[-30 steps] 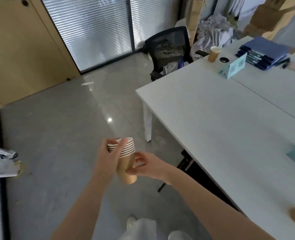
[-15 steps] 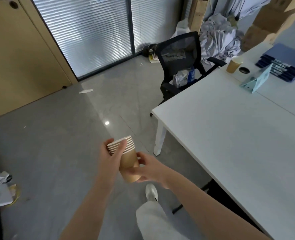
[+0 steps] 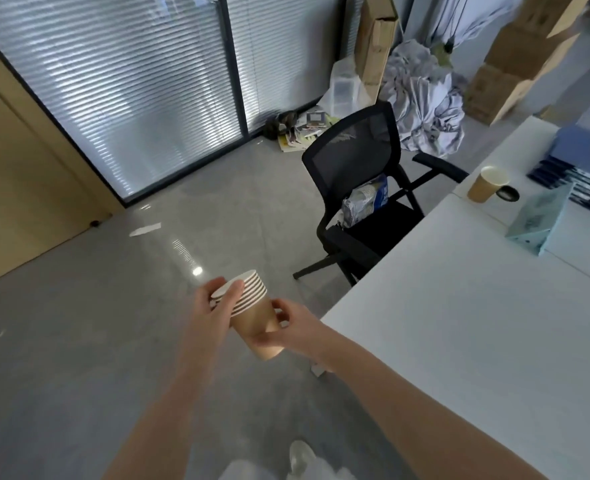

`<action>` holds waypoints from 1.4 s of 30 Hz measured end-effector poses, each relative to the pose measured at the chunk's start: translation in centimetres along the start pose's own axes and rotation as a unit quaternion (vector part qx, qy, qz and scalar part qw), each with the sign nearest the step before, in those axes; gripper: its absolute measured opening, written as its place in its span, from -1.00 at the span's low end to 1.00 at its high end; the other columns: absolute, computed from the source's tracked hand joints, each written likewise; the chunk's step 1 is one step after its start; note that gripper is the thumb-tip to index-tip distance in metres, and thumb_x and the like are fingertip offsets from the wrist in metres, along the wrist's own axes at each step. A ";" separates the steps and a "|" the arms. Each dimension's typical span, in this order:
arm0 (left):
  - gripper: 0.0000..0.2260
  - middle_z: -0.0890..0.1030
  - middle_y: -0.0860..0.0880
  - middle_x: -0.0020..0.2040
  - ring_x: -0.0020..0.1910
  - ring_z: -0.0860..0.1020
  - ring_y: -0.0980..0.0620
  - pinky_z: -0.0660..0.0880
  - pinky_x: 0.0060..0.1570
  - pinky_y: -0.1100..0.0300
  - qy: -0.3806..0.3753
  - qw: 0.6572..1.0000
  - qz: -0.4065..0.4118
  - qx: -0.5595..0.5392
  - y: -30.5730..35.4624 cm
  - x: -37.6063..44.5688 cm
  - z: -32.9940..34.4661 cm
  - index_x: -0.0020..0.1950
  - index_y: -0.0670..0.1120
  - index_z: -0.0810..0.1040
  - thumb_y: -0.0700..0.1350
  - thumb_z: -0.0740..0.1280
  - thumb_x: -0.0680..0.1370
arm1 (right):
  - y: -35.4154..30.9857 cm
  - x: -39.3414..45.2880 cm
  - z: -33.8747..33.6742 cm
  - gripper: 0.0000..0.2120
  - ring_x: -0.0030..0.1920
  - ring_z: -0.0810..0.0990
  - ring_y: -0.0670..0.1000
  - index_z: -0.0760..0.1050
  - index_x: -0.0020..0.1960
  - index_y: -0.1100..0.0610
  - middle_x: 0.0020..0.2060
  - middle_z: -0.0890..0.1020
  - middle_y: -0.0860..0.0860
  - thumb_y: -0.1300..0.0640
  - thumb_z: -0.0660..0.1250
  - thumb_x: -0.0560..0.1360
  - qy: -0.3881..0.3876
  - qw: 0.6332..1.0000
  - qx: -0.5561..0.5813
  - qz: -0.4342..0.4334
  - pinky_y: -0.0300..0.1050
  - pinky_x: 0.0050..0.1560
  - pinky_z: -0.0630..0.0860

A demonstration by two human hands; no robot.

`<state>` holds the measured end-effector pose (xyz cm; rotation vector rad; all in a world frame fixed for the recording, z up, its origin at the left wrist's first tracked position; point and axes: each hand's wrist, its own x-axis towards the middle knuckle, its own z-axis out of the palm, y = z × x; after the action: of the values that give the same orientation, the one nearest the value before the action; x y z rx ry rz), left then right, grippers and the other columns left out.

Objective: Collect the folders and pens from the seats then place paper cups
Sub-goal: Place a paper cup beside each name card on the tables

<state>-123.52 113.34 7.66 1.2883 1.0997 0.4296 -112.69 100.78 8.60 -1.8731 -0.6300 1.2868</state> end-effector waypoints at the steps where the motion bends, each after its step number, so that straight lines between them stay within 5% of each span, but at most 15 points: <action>1: -0.36 0.61 -0.01 0.14 0.09 0.62 0.02 0.53 0.20 -0.12 0.000 1.000 -0.004 0.005 0.7 1.4 0.3 0.20 0.16 0.49 0.35 0.46 0.19 | -0.5 1.3 -0.4 -0.31 0.20 0.52 0.01 0.32 0.42 0.03 0.26 0.50 0.00 0.04 0.52 0.36 0.010 1.000 -0.004 0.001 -0.07 0.20 0.52; 6: -0.22 0.59 -0.07 0.15 0.12 0.60 0.00 0.52 0.20 -0.01 -0.070 0.997 -0.015 -0.012 4.5 9.3 2.6 0.36 0.00 0.38 0.25 0.47 0.21 | -3.2 8.6 -2.9 -0.34 0.18 0.53 0.03 0.35 0.40 0.12 0.25 0.51 0.06 0.13 0.52 0.37 0.070 0.997 0.019 0.011 -0.07 0.18 0.52; 13: -0.60 0.68 -0.04 0.00 0.05 0.64 -0.06 0.54 0.19 -0.14 -0.219 0.971 -0.027 0.091 9.0 20.8 4.7 -0.03 0.13 0.65 0.24 0.46 0.19 | -6.3 15.6 -6.6 -0.33 0.13 0.46 -0.05 0.31 0.42 0.13 0.24 0.48 0.03 0.18 0.51 0.39 0.149 0.986 0.031 0.067 -0.21 0.11 0.44; 16: -0.71 0.70 0.00 -0.05 0.02 0.65 -0.02 0.56 0.13 -0.02 -0.316 0.940 -0.037 0.125 10.8 24.1 7.1 -0.06 0.13 0.66 0.17 0.43 0.26 | -6.7 17.4 -8.5 -0.28 0.17 0.48 -0.03 0.30 0.42 0.08 0.25 0.49 0.01 0.13 0.54 0.34 0.199 0.974 0.035 0.104 -0.09 0.20 0.49; 20: -0.92 0.68 0.04 -0.09 -0.08 0.63 0.12 0.53 0.02 0.16 -0.397 0.904 -0.051 0.153 12.1 27.1 12.6 -0.03 0.09 0.64 -0.05 0.39 0.50 | -6.1 18.3 -11.2 -0.25 0.14 0.53 0.00 0.33 0.39 0.02 0.17 0.53 -0.02 0.10 0.56 0.27 0.280 0.947 0.079 0.134 -0.09 0.06 0.58; 25: -0.60 0.63 -0.08 0.05 -0.06 0.59 0.01 0.52 -0.08 0.12 -0.452 0.875 -0.084 0.155 13.0 28.6 20.1 0.11 0.05 0.55 0.06 0.46 0.30 | -4.7 18.5 -15.6 -0.31 0.07 0.55 -0.02 0.36 0.35 0.08 0.11 0.55 0.00 0.16 0.55 0.29 0.362 0.910 0.148 0.140 -0.07 0.04 0.59; 30: -0.67 0.58 -0.07 0.12 -0.04 0.60 -0.04 0.57 -0.24 0.13 -0.474 0.861 -0.126 0.132 13.8 28.3 27.8 0.29 0.06 0.43 -0.10 0.36 0.55 | -2.4 19.2 -21.1 -0.28 0.11 0.56 0.02 0.35 0.38 0.10 0.13 0.56 0.01 0.14 0.55 0.29 0.397 0.883 0.203 0.144 -0.02 0.11 0.59; 34: -0.47 0.50 0.04 0.13 0.07 0.54 0.05 0.56 0.02 0.07 -0.478 0.857 -0.084 0.172 13.6 28.9 33.1 0.35 0.07 0.30 -0.13 0.46 0.48 | -0.6 20.2 -25.5 -0.29 0.18 0.52 0.03 0.30 0.40 0.03 0.19 0.52 -0.02 0.12 0.54 0.34 0.426 0.865 0.217 0.151 -0.10 0.12 0.58; 38: -0.08 0.45 0.00 0.27 0.25 0.48 -0.03 0.48 0.27 -0.11 -0.494 0.835 -0.058 0.235 12.9 30.4 37.6 0.43 0.06 0.22 0.16 0.57 0.17 | 1.1 21.7 -29.3 -0.31 0.19 0.54 0.03 0.29 0.42 0.04 0.23 0.52 0.00 0.13 0.53 0.38 0.459 0.843 0.235 0.153 -0.13 0.10 0.57; 42: -0.27 0.50 0.03 0.23 0.24 0.50 0.02 0.49 0.25 -0.02 -0.507 0.822 -0.016 0.257 11.3 31.6 42.6 0.39 0.04 0.32 0.01 0.59 0.31 | 3.3 23.2 -32.5 -0.29 0.16 0.57 0.04 0.28 0.42 0.09 0.19 0.56 0.04 0.12 0.54 0.37 0.476 0.810 0.304 0.156 -0.05 0.13 0.59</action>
<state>-69.99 118.31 0.60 1.6435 0.2945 -0.6101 -74.00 106.08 -0.37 -1.7761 0.5852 0.4539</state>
